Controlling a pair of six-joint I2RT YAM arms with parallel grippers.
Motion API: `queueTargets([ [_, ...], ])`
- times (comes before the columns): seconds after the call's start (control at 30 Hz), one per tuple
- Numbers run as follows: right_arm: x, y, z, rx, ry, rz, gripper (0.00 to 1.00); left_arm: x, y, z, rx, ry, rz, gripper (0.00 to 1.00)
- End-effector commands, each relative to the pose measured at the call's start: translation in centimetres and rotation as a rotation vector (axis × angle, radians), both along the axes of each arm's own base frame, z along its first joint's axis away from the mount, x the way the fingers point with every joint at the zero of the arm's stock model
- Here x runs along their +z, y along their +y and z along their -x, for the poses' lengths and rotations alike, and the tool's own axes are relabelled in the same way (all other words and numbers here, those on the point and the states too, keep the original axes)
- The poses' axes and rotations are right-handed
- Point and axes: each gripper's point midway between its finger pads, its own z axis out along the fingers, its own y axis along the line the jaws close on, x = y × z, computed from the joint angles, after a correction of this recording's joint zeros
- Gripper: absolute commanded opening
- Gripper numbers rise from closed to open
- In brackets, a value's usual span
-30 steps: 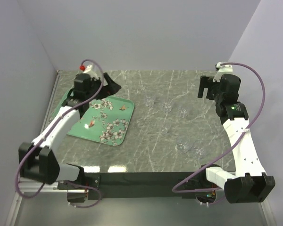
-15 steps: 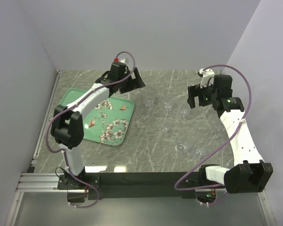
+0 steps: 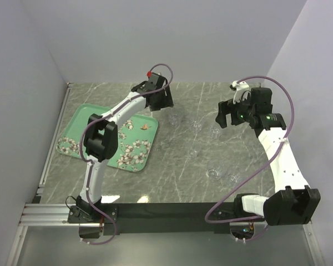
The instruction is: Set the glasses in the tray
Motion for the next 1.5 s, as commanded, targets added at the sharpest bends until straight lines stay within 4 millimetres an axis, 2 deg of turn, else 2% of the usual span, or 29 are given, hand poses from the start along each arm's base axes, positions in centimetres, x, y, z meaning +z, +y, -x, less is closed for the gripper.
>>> queueTargets([
  [0.0,0.9,0.6,-0.9,0.015,-0.034,-0.027,1.0,0.0,-0.3,-0.7,0.0,-0.006,-0.032,0.7],
  [0.2,0.8,0.4,-1.0,0.005,-0.038,-0.025,1.0,-2.1,-1.2,-0.7,-0.023,0.024,-0.077,0.54],
  [0.3,0.9,0.4,-1.0,0.001,-0.041,-0.023,1.0,-2.8,-0.9,-0.9,-0.013,0.025,-0.106,0.42],
  [0.33,1.0,0.4,-1.0,-0.001,-0.047,-0.023,1.0,-2.9,-0.7,-1.1,-0.006,0.022,-0.115,0.35],
  [0.4,1.0,0.4,-1.0,0.0,-0.046,-0.026,1.0,-3.1,-0.7,-1.1,-0.011,0.02,-0.129,0.27],
  [0.43,0.9,0.4,-1.0,0.0,-0.043,-0.025,1.0,-2.9,-0.8,-1.1,-0.017,0.014,-0.134,0.14],
  [0.5,1.1,0.4,-1.0,0.001,-0.048,-0.029,1.0,-2.0,-0.9,-1.4,-0.025,-0.015,-0.146,0.0],
  [0.63,1.3,0.5,-1.0,0.002,-0.056,-0.032,1.0,0.5,-1.1,-1.5,-0.036,-0.085,-0.131,0.0],
  [0.67,1.3,0.5,-1.0,-0.003,-0.057,-0.034,1.0,0.4,-0.9,-1.2,-0.037,-0.086,-0.132,0.0],
  [0.7,1.4,0.5,-0.9,-0.001,-0.062,-0.033,1.0,2.1,-1.0,-1.5,-0.033,-0.126,-0.108,0.0],
  [0.77,1.5,0.6,-0.9,0.003,-0.071,-0.036,1.0,2.6,-0.5,-1.1,-0.028,-0.136,-0.103,0.0],
  [0.83,1.6,0.7,-0.7,0.009,-0.077,-0.039,1.0,4.8,0.0,-1.0,-0.015,-0.181,-0.076,0.0],
  [0.87,1.6,0.7,-0.7,0.01,-0.081,-0.041,1.0,4.4,0.7,-0.7,-0.008,-0.171,-0.08,0.0],
  [0.9,1.7,0.9,-0.5,0.019,-0.084,-0.047,1.0,5.9,1.2,-0.6,0.003,-0.196,-0.066,0.0],
  [0.97,1.6,1.0,-0.4,0.026,-0.081,-0.05,1.0,6.0,2.7,-0.4,0.024,-0.197,-0.064,0.0],
  [1.0,1.4,1.1,-0.3,0.031,-0.078,-0.054,1.0,7.4,3.3,-0.2,0.031,-0.219,-0.049,0.0],
  [1.03,1.2,1.1,-0.3,0.033,-0.076,-0.054,1.0,7.7,3.9,0.0,0.037,-0.223,-0.047,0.0],
  [1.07,1.2,1.1,-0.2,0.033,-0.075,-0.056,1.0,7.0,5.2,0.2,0.054,-0.209,-0.053,0.0],
  [1.1,1.2,1.2,-0.2,0.038,-0.079,-0.057,1.0,8.6,6.0,0.5,0.066,-0.236,-0.038,0.0],
  [1.13,1.0,1.2,-0.2,0.04,-0.075,-0.057,1.0,8.7,6.9,0.7,0.083,-0.238,-0.035,0.0],
  [1.17,0.9,1.3,-0.2,0.042,-0.074,-0.056,1.0,7.8,8.6,0.8,0.112,-0.218,-0.05,0.0],
  [1.2,0.8,1.3,-0.2,0.043,-0.071,-0.06,1.0,9.0,9.6,1.2,0.129,-0.241,-0.043,0.0],
  [1.27,0.7,1.5,-0.2,0.053,-0.07,-0.065,1.0,8.3,12.7,1.3,0.191,-0.223,-0.069,0.0],
  [1.3,0.7,1.5,-0.2,0.057,-0.071,-0.066,1.0,9.0,13.8,1.6,0.212,-0.234,-0.072,0.0],
  [1.33,0.6,1.6,-0.2,0.062,-0.071,-0.071,1.0,9.0,14.9,1.7,0.234,-0.231,-0.086,0.0],
  [1.37,0.6,1.7,-0.2,0.064,-0.073,-0.073,1.0,8.4,17.1,1.7,0.283,-0.22,-0.112,0.0],
  [1.43,0.7,1.8,-0.3,0.07,-0.077,-0.077,1.0,9.0,19.1,2.1,0.329,-0.227,-0.123,0.0],
  [1.47,0.7,1.8,-0.4,0.07,-0.078,-0.08,1.0,9.0,21.2,2.3,0.376,-0.226,-0.134,0.0],
])
